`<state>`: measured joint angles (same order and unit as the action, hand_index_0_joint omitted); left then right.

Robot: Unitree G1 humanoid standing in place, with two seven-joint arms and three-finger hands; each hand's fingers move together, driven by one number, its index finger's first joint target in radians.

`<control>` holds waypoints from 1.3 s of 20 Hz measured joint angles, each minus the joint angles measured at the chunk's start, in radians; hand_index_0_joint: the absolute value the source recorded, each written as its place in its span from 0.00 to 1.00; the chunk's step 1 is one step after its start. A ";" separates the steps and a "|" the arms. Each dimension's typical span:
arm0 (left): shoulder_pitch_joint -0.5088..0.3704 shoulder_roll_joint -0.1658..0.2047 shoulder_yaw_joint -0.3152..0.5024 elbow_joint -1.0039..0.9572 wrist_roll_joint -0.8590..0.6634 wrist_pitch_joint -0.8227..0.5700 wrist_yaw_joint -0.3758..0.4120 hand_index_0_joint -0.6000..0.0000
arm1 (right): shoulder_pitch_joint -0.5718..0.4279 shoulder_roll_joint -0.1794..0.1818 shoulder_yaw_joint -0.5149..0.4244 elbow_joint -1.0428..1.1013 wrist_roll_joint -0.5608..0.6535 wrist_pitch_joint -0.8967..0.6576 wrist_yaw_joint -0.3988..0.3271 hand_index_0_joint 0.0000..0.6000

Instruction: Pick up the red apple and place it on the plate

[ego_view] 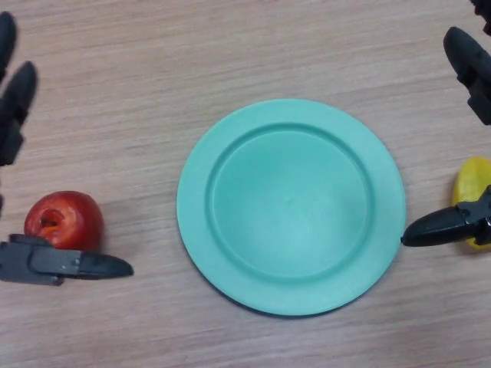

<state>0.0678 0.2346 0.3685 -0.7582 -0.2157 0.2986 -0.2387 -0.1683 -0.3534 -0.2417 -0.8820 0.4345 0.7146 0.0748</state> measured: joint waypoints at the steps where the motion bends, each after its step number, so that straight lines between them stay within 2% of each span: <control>1: -0.005 0.005 0.011 0.052 0.021 -0.063 -0.004 1.00 | 0.000 0.000 0.000 0.000 0.000 0.000 0.000 0.00; 3: -0.028 0.029 0.059 0.204 0.047 -0.140 -0.007 1.00 | -0.001 0.000 0.002 0.001 0.000 0.000 0.000 0.00; 7: -0.029 0.032 0.059 0.491 0.131 -0.321 0.013 1.00 | -0.001 0.001 0.012 -0.005 0.007 0.000 0.000 0.00; 8: -0.033 0.043 0.035 0.592 0.159 -0.381 0.031 1.00 | 0.001 0.001 0.013 -0.004 0.039 0.000 0.000 0.00; 12: -0.074 0.067 -0.078 0.813 0.197 -0.429 0.081 1.00 | 0.015 0.005 0.017 -0.002 0.040 -0.001 0.000 0.00; 13: -0.088 0.072 -0.099 0.852 0.235 -0.456 0.111 0.92 | 0.015 0.005 0.016 -0.002 0.040 -0.001 0.000 0.00; 14: -0.089 0.072 -0.105 0.867 0.287 -0.487 0.117 0.67 | 0.016 0.005 0.015 -0.001 0.040 -0.001 0.000 0.00; 15: -0.090 0.073 -0.105 0.871 0.312 -0.512 0.119 0.50 | 0.016 0.005 0.012 -0.001 0.040 -0.001 0.000 0.00; 16: -0.091 0.081 -0.109 0.889 0.339 -0.554 0.129 0.25 | 0.016 0.004 0.011 -0.001 0.040 -0.001 0.001 0.00; 17: -0.096 0.091 -0.122 0.910 0.363 -0.559 0.148 0.08 | 0.016 0.004 0.010 -0.001 0.040 -0.001 0.001 0.00; 18: -0.098 0.097 -0.145 0.922 0.370 -0.522 0.154 0.00 | 0.019 0.001 0.004 -0.001 0.041 -0.001 0.002 0.00; 21: -0.095 0.092 -0.175 0.877 0.375 -0.468 0.155 0.00 | 0.021 -0.006 -0.025 -0.002 0.083 -0.001 0.003 0.00; 23: -0.056 0.067 -0.178 0.776 0.391 -0.408 0.111 0.00 | 0.024 -0.014 -0.037 -0.003 0.083 -0.001 0.003 0.00; 26: 0.005 0.045 -0.205 0.523 0.438 -0.338 0.019 0.00 | 0.033 -0.024 -0.044 -0.004 0.083 -0.001 0.003 0.00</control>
<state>0.0726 0.2793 0.1634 -0.2353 0.2221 -0.0393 -0.2199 -0.1348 -0.3772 -0.2854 -0.8864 0.5172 0.7136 0.0780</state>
